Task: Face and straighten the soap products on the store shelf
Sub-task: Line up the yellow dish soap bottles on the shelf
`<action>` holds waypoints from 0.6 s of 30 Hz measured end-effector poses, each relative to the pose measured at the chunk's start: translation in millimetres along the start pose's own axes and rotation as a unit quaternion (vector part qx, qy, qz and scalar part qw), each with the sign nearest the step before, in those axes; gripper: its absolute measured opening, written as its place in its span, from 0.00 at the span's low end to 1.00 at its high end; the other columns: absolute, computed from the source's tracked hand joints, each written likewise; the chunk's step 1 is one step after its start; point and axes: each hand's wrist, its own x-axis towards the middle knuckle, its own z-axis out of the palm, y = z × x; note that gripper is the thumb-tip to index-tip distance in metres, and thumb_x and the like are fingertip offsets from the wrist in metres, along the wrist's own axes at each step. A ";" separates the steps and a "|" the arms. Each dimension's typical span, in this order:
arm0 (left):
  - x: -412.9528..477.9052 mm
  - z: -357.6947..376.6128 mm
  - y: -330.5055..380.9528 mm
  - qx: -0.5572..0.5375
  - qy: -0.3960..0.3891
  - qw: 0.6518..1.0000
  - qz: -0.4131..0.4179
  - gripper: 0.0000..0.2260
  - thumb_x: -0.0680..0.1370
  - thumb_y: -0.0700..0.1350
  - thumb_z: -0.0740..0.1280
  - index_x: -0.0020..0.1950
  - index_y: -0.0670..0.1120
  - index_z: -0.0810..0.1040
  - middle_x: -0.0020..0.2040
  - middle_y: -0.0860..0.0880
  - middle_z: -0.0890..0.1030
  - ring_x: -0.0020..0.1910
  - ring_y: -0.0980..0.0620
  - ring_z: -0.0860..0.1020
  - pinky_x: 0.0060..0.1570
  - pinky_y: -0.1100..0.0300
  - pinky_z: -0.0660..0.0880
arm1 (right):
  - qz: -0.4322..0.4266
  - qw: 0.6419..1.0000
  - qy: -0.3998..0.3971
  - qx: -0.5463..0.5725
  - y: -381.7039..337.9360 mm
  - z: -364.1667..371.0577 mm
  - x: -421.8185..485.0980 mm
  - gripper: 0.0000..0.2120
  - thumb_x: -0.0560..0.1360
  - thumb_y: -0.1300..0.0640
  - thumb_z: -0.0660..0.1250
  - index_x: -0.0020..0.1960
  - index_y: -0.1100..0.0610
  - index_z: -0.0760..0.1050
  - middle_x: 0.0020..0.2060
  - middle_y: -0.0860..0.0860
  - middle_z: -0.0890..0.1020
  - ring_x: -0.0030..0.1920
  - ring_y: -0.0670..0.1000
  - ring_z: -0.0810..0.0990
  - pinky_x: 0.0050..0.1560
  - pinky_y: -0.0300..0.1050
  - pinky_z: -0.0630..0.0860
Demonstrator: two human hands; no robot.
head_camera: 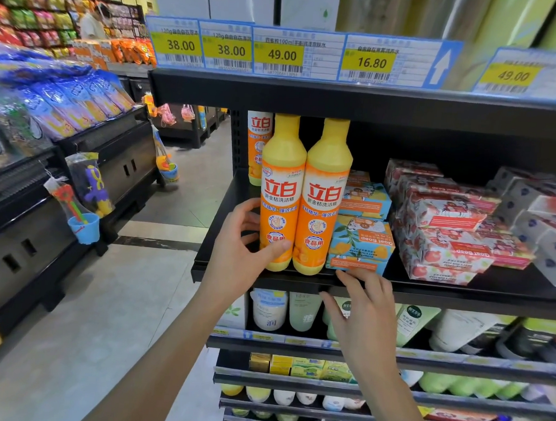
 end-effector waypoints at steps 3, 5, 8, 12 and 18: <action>0.5 -7.3 -4.4 0.008 -0.013 1.000 -0.015 0.31 0.73 0.52 0.78 0.71 0.55 0.69 0.60 0.55 0.79 0.60 0.61 0.78 0.61 0.60 0.77 | 0.004 1.000 0.006 -0.003 -2.8 0.3 1.2 0.21 0.70 0.53 0.81 0.59 0.61 0.83 0.54 0.55 0.81 0.57 0.56 0.73 0.58 0.55 0.77; 0.3 -14.0 -8.0 0.012 -0.026 0.999 -0.023 0.30 0.74 0.54 0.77 0.73 0.52 0.70 0.60 0.55 0.80 0.61 0.58 0.78 0.64 0.55 0.77 | 0.008 1.000 0.010 -0.007 -4.9 0.9 1.4 0.21 0.70 0.50 0.80 0.58 0.61 0.83 0.53 0.55 0.81 0.57 0.56 0.73 0.58 0.54 0.76; 0.2 -27.2 -11.8 0.036 -0.040 0.998 -0.031 0.26 0.77 0.50 0.74 0.74 0.51 0.71 0.61 0.54 0.78 0.62 0.57 0.77 0.65 0.54 0.77 | 0.009 1.000 0.011 0.000 -10.4 1.8 3.0 0.22 0.71 0.46 0.77 0.57 0.61 0.84 0.52 0.55 0.81 0.56 0.56 0.73 0.58 0.55 0.77; 8.1 -44.5 -19.1 0.058 -0.035 0.997 -0.043 0.19 0.80 0.45 0.71 0.70 0.51 0.74 0.59 0.55 0.80 0.60 0.58 0.79 0.65 0.55 0.76 | 0.015 1.000 0.015 -0.003 -12.7 4.4 6.3 0.22 0.70 0.45 0.77 0.56 0.60 0.84 0.51 0.54 0.82 0.55 0.58 0.75 0.57 0.57 0.78; 57.9 -55.5 -30.7 0.103 -0.027 0.993 -0.058 0.18 0.80 0.45 0.70 0.70 0.48 0.74 0.60 0.52 0.80 0.58 0.55 0.79 0.58 0.65 0.75 | 0.033 0.999 -0.002 -0.017 -14.3 3.0 9.1 0.22 0.68 0.46 0.80 0.54 0.60 0.84 0.51 0.53 0.81 0.54 0.56 0.74 0.56 0.54 0.76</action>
